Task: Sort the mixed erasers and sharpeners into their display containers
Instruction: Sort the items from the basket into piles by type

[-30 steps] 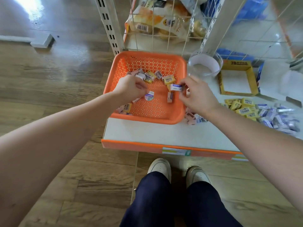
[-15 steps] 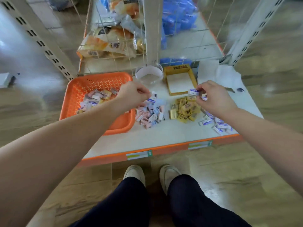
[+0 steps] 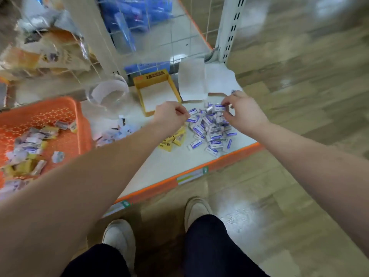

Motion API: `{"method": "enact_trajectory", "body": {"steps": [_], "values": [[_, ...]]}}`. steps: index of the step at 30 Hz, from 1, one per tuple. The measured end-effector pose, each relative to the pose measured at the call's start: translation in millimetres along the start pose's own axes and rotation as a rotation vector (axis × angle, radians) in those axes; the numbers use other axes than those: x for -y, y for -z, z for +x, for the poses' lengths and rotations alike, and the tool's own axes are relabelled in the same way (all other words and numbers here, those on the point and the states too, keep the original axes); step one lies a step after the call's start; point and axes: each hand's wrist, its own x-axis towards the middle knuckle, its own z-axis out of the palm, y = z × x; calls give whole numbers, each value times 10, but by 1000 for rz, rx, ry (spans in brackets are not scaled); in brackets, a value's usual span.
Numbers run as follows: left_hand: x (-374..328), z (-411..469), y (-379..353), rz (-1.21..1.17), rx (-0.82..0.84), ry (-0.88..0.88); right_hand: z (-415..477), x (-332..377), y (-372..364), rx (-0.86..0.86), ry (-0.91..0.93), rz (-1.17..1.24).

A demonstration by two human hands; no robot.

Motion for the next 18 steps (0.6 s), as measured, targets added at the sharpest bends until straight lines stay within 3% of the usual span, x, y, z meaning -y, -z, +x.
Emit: {"method": "enact_trajectory", "body": {"steps": [10,18], "values": [[-57,309,-395,-80,8,1,192,-124,-365,-18,-84,-44],[101,17,183,-28,-81,-22,64,146,-4,11,-73,-88]]}}
